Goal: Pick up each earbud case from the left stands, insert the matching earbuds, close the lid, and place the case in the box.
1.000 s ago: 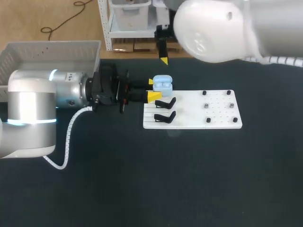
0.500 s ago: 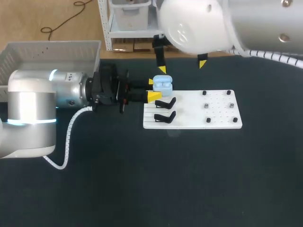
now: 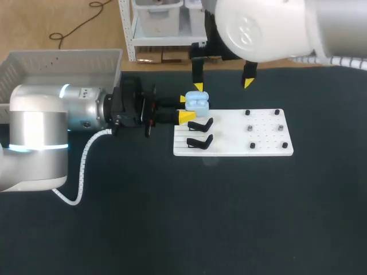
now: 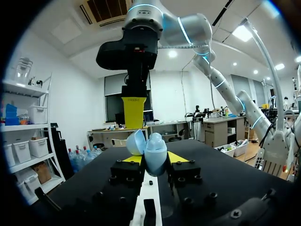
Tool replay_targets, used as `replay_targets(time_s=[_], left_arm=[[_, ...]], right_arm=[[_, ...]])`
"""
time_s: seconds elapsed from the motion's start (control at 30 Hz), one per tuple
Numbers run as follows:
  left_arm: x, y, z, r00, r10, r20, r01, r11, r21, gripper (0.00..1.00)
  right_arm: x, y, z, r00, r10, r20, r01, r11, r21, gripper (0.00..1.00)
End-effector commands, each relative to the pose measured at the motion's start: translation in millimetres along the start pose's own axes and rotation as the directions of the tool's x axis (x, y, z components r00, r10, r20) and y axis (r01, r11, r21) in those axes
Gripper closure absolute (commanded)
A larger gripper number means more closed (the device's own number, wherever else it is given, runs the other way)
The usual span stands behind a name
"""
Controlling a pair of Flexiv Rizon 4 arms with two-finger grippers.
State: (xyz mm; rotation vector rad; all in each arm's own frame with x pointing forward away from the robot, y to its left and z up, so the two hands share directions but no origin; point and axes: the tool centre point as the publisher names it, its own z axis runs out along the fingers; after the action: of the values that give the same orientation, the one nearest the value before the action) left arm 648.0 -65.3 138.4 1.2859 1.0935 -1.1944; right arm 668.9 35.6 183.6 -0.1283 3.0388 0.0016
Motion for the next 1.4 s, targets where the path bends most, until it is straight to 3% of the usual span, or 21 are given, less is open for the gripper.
replay_targets(time_s=[0.03, 0.3, 0.8, 1.4], left_arm=[[0.6, -0.6, -0.2, 1.000, 0.003, 0.002, -0.003, 1.000, -0.002, 1.00], [0.6, -0.6, -0.2, 1.000, 0.003, 0.002, -0.003, 1.000, -0.002, 1.00], [0.6, -0.6, -0.2, 1.000, 0.003, 0.002, -0.003, 1.000, -0.002, 1.00], [0.6, -0.6, -0.2, 1.000, 0.003, 0.002, -0.003, 1.000, -0.002, 1.00]], right_arm=[[4.3, -2.4, -8.5, 0.999, -0.002, 0.047, 0.002, 1.000, 0.006, 0.00], [-11.5, 0.7, -29.4, 0.993, -0.030, 0.111, 0.027, 0.999, 0.030, 0.00], [-46.0, -1.5, -3.4, 0.996, -0.055, 0.073, 0.049, 0.996, 0.077, 0.00], [-17.8, 5.8, 26.0, 0.997, -0.071, -0.010, 0.071, 0.996, 0.045, 0.00]])
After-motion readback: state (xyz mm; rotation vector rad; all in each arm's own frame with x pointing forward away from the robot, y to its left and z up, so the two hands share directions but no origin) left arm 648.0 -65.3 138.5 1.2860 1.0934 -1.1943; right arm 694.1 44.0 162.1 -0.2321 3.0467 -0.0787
